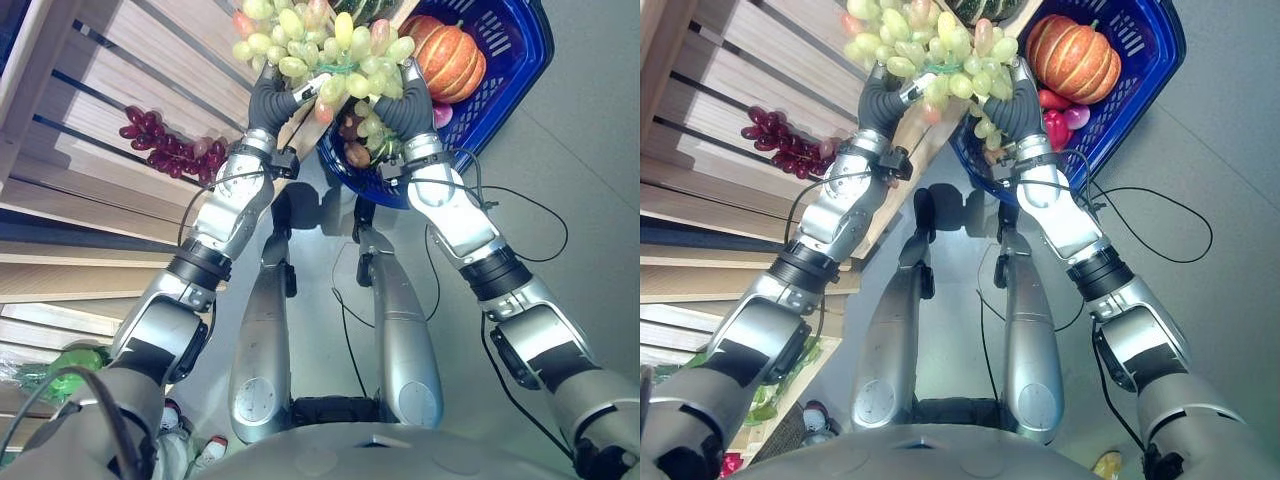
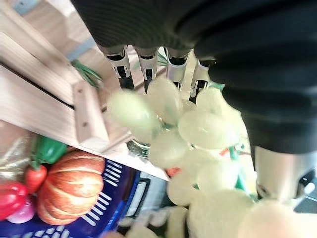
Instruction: Pick up fruits and vegetables into the basket
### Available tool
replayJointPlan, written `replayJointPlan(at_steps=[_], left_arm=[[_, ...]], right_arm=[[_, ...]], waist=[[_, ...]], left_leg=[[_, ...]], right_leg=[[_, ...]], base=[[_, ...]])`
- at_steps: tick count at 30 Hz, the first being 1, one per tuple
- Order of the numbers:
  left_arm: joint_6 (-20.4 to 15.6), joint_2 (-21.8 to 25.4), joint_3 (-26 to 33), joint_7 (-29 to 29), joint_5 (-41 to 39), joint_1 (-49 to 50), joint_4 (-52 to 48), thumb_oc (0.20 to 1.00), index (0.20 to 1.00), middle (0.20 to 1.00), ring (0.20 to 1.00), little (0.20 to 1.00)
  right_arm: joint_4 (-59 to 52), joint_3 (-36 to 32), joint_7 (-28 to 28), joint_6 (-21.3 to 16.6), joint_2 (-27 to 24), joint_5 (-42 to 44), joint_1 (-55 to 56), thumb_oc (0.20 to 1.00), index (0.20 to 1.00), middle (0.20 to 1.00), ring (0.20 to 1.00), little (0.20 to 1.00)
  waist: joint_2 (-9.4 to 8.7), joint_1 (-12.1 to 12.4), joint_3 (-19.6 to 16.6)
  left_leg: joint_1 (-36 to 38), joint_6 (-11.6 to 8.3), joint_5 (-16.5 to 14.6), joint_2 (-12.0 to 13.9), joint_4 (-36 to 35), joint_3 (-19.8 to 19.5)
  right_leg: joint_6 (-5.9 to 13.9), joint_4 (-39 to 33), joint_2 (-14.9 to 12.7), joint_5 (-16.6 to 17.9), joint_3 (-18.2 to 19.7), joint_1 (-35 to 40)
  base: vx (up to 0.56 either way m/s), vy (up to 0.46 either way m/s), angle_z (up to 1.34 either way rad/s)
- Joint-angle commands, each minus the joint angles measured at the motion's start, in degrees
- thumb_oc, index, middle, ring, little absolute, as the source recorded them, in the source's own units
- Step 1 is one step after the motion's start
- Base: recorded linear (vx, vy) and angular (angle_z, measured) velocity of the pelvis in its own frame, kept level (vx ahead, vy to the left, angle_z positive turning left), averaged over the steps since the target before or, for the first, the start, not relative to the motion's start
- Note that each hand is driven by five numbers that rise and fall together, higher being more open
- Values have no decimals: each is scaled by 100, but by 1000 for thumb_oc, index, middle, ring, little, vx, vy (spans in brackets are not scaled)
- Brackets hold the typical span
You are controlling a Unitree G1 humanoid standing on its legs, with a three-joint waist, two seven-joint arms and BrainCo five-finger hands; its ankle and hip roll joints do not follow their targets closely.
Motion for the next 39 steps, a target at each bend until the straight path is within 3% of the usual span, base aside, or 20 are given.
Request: replayJointPlan(at_steps=[1, 11, 15, 24, 29, 39], left_arm=[[-360, -95, 394, 143, -66, 44, 300, 1000, 1000, 1000, 1000, 1000], [-957, -21, 639, 760, -51, -22, 1004, 1000, 1000, 1000, 1000, 1000], [-1010, 1, 686, 986, 20, -91, 1247, 1000, 1000, 1000, 1000, 1000], [-962, 337, 615, 1384, 36, -456, 1984, 1000, 1000, 1000, 1000, 1000], [-653, 648, 400, 1644, 844, -846, 2560, 1000, 1000, 1000, 1000, 1000], [-363, 1171, -194, 1678, 2200, -1519, 3553, 1000, 1000, 1000, 1000, 1000]], right_arm=[[-535, -568, -342, -687, -43, 288, -120, 200, 200, 200, 200, 200], [-204, -667, -644, -708, -174, 392, -157, 200, 200, 200, 200, 200], [-2, -656, -684, -689, -206, 427, -202, 200, 200, 200, 200, 200], [967, -365, -716, -228, -459, 625, -605, 200, 200, 200, 200, 200], [2045, 17, -647, 214, -669, 1016, -1073, 200, 200, 200, 200, 200], [4060, 509, -271, 463, -758, 1342, -1969, 200, 200, 200, 200, 200]], waist=[[276, -175, -214], [294, -187, -214], [297, -183, -214], [320, -164, -214], [358, -101, -214], [529, 13, -214]], left_leg=[[18, -2, -619, -319, 357, 18], [23, -24, -648, -308, 392, 16], [18, -32, -652, -310, 403, 11], [22, -76, -646, -303, 425, 20], [-28, -120, -639, -302, 472, 12], [-127, -158, -591, -315, 479, 21]], right_leg=[[520, -488, 64, -29, -257, 521], [526, -457, 34, -61, -234, 507], [522, -439, 28, -74, -240, 498], [513, -408, 1, -99, -265, 483], [509, -369, -39, -118, -312, 439], [481, -327, -89, -130, -354, 301]], base=[[8, 30, -1], [0, 0, 0], [0, 0, 0], [0, 0, 0], [0, 0, 0], [0, 7, 0]])
